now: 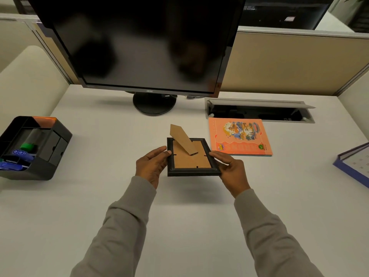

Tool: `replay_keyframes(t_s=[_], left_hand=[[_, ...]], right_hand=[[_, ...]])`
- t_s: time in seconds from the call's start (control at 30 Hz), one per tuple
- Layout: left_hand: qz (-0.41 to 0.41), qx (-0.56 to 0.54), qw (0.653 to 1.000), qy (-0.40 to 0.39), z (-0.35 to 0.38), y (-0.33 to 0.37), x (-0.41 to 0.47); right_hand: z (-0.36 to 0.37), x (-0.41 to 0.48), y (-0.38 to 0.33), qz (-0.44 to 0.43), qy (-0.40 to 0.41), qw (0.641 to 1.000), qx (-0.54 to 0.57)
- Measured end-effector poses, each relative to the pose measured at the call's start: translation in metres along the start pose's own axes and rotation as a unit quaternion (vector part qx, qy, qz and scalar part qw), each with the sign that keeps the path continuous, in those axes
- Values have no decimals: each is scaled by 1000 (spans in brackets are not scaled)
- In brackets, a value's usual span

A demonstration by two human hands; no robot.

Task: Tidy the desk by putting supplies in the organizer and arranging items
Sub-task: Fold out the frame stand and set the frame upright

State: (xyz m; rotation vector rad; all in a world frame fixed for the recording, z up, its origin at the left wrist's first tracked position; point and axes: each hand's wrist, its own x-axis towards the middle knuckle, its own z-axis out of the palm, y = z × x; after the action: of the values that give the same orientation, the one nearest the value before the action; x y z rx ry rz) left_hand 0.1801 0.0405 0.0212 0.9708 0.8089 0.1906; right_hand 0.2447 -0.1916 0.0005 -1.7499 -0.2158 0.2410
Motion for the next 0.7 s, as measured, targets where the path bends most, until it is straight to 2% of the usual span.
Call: replay_keyframes(t_s=[0.13,0.3,0.6,0.7], left_hand=[[28,31,999,11,3,3,-2],[47,39,998,28,10,-1,-5],[134,124,982,-43,17,-16,-16],[152,123,978,-71,20,-19,-21]], right_hand=[[-1,-1,-6,-68,15,996,-59],[2,-1,-9,-23,57,998,-18],[2,5,-5,-33,90,994,-49],[2,8,-2,-43,91,992,-80]])
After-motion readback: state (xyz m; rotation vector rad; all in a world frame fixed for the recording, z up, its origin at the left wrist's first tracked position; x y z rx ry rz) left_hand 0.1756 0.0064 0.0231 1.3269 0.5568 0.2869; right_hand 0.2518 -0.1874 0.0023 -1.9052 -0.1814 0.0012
